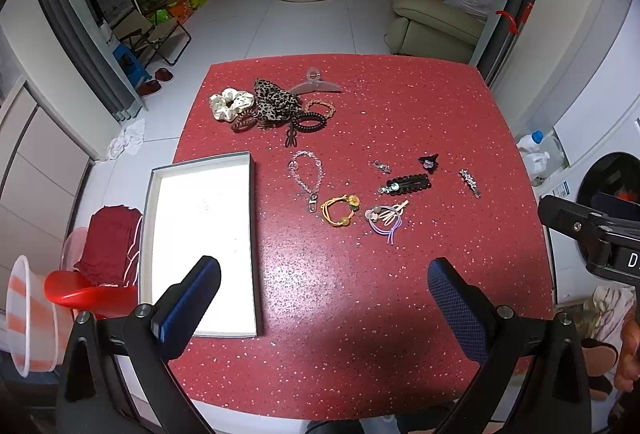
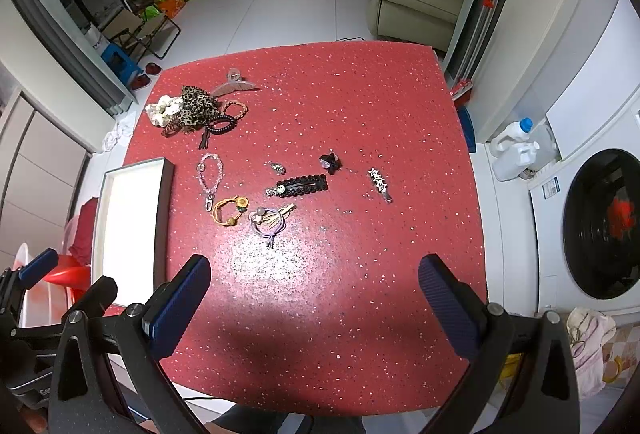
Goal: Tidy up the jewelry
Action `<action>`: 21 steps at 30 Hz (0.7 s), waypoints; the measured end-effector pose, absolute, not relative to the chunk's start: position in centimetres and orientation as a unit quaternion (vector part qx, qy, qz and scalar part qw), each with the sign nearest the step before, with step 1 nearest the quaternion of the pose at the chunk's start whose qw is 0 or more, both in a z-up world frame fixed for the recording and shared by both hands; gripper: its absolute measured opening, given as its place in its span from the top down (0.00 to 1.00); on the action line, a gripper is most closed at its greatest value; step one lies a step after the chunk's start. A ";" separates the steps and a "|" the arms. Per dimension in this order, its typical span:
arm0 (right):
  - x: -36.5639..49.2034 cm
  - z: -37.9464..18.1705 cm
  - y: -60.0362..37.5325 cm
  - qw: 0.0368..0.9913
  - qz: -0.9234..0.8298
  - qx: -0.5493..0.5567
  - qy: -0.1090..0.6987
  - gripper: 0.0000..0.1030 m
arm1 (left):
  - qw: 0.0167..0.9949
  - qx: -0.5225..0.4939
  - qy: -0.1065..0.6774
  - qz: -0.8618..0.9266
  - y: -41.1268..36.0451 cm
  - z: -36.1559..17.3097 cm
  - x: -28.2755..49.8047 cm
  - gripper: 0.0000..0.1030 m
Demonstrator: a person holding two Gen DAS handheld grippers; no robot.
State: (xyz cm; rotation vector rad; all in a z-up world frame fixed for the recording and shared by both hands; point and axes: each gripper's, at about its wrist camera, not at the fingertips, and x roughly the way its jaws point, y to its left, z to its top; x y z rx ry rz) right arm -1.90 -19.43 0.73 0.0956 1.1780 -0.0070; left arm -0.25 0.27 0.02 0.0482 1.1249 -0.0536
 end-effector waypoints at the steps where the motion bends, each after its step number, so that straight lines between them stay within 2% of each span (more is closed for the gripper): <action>1: -1.9 0.7 -19.4 0.831 -0.003 0.045 0.555 0.00 | 0.846 0.023 0.533 -0.025 0.3 0.0 -0.3 0.00; 21: -2.2 0.4 -19.4 0.830 0.000 0.044 0.556 0.00 | 0.848 0.024 0.530 -0.018 0.6 0.1 -0.7 0.00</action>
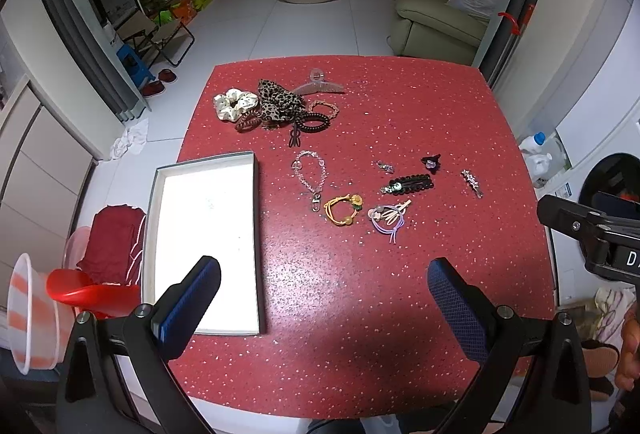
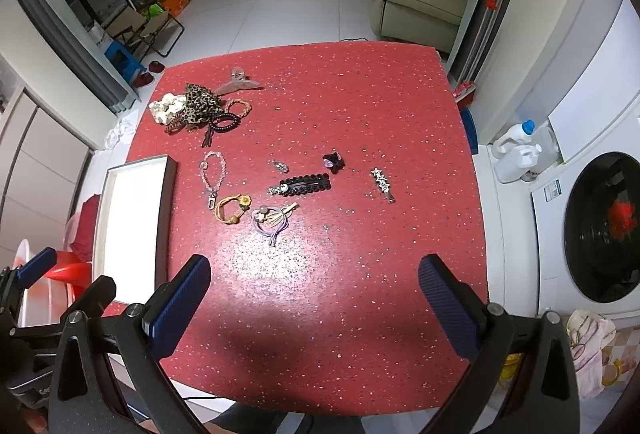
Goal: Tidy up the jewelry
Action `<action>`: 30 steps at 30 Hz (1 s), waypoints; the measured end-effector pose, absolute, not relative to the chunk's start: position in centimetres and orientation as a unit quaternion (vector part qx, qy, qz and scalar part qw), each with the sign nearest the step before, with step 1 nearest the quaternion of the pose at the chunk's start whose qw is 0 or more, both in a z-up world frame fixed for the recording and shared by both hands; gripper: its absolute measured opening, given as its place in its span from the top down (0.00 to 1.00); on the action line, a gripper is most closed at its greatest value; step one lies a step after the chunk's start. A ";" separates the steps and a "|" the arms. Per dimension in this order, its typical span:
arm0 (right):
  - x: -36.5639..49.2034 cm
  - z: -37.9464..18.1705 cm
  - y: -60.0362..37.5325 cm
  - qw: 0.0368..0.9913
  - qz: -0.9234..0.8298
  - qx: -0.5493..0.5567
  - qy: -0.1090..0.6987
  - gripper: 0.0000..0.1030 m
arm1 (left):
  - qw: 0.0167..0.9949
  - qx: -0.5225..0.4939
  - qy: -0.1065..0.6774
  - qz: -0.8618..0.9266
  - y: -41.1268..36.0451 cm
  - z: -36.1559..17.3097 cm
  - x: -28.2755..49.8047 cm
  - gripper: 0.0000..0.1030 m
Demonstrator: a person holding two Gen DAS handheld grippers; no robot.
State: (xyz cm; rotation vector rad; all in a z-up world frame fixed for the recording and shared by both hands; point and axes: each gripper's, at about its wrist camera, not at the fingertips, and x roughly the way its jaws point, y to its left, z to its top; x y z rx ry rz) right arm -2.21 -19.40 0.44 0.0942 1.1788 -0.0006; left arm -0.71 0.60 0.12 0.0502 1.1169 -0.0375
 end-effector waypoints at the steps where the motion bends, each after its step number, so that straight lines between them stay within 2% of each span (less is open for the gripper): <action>1: -2.3 0.4 -19.4 0.830 -0.001 0.045 0.556 0.00 | 0.848 0.024 0.530 -0.018 0.6 0.1 -0.7 0.00; 30: -2.2 0.3 -19.3 0.828 0.000 0.043 0.559 0.00 | 0.847 0.021 0.531 -0.012 0.8 -0.2 -1.0 0.00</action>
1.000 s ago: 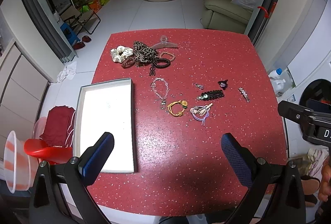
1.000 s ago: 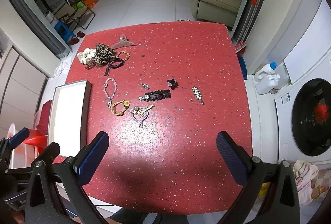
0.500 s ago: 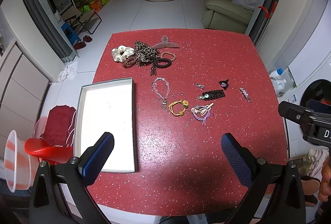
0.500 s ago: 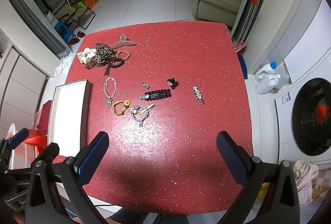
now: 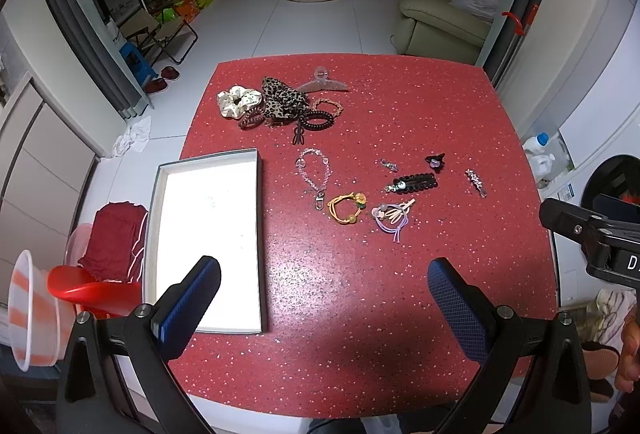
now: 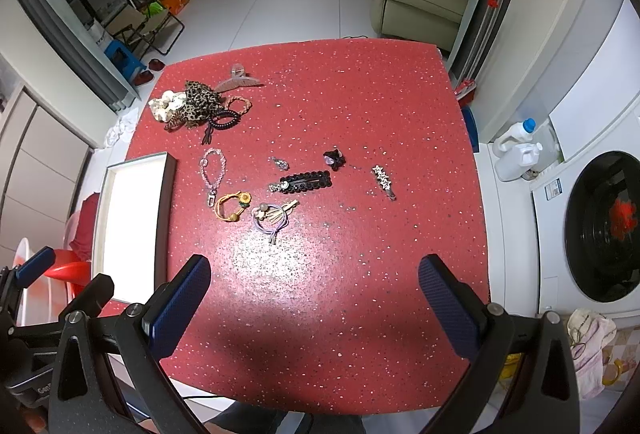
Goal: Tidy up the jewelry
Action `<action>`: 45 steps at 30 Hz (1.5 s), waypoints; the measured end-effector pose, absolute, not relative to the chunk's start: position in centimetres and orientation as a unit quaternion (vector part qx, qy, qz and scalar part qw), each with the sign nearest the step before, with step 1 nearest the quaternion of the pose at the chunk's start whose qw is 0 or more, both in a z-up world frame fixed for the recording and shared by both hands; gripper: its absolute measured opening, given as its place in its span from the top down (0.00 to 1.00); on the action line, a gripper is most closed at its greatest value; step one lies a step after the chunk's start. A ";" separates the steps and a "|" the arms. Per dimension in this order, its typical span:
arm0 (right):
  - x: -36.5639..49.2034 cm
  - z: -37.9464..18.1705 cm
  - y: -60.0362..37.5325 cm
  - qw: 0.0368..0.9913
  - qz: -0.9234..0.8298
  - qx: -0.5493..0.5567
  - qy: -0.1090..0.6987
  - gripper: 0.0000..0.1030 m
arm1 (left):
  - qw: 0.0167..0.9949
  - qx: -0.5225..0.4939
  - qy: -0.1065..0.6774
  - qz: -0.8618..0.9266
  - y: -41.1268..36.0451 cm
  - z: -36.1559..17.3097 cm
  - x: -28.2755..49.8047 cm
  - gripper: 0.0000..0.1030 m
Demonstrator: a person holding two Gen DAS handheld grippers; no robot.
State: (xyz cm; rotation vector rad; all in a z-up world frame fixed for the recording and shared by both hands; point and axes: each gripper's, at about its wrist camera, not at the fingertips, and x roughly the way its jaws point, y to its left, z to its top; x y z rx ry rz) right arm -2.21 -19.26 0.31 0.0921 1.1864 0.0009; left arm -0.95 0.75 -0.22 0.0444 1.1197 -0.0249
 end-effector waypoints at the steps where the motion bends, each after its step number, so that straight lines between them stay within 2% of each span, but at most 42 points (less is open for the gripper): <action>1: -2.2 0.3 -19.3 0.828 0.000 0.043 0.559 0.00 | 0.847 0.021 0.531 -0.012 0.8 -0.2 -0.9 0.00; 45: -1.8 -1.1 -19.1 0.820 0.001 0.042 0.571 0.00 | 0.841 0.018 0.541 -0.008 1.0 -1.1 -0.6 0.00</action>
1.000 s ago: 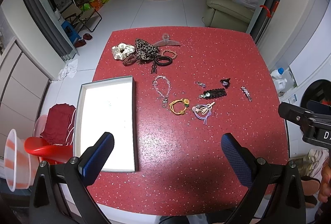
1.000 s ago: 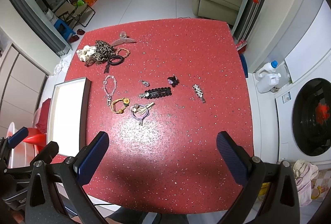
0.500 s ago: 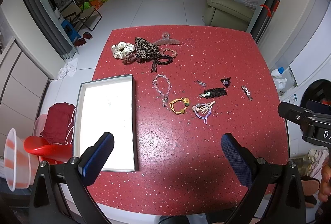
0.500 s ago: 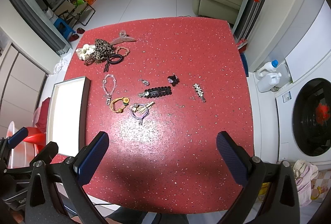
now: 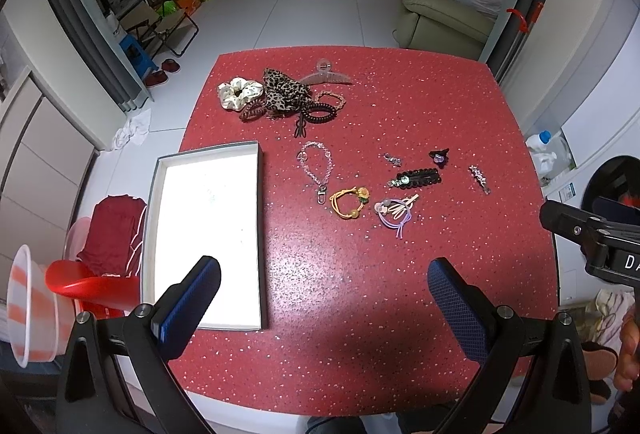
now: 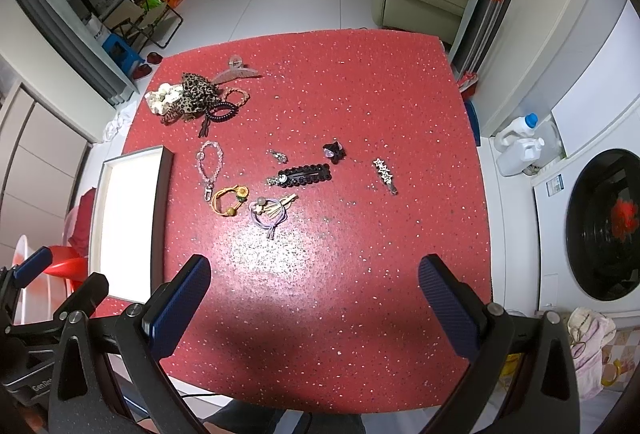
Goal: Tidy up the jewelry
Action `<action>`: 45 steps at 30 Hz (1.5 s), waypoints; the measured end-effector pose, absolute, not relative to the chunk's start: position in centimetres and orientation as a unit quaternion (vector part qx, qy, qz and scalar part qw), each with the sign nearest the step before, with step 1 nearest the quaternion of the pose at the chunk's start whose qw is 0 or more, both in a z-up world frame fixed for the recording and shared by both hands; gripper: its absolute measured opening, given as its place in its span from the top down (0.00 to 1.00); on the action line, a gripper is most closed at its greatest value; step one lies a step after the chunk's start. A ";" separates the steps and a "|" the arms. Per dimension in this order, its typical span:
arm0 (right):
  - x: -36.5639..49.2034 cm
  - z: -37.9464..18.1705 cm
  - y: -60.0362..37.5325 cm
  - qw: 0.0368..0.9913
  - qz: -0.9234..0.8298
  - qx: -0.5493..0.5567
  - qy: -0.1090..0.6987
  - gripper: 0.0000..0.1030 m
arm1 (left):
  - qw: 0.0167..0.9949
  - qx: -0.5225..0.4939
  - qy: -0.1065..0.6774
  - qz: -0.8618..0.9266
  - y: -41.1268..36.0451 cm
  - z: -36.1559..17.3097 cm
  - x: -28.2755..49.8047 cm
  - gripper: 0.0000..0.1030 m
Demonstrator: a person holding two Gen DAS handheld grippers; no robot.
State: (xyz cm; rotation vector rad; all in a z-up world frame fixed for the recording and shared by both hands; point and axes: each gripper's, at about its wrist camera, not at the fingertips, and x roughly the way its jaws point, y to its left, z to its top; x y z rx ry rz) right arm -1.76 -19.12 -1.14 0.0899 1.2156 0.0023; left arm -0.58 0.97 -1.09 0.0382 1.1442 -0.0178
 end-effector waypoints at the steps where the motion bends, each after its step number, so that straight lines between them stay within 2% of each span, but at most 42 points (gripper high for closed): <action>1: -1.8 -1.2 -19.1 0.820 0.000 0.043 0.571 0.00 | 0.840 0.018 0.542 -0.008 1.0 -1.1 -0.5 0.00; 25: -1.7 -3.2 -20.7 0.800 -0.007 0.060 0.596 0.00 | 0.820 0.001 0.572 -0.003 1.9 -3.5 0.4 0.00; 38: -1.2 -10.3 -23.9 0.762 -0.030 0.071 0.643 0.00 | 0.781 -0.043 0.622 -0.018 1.2 -11.7 3.1 0.00; 45: 0.8 -13.4 -25.6 0.756 -0.034 0.055 0.651 0.00 | 0.787 -0.067 0.614 -0.014 0.3 -15.4 7.3 0.00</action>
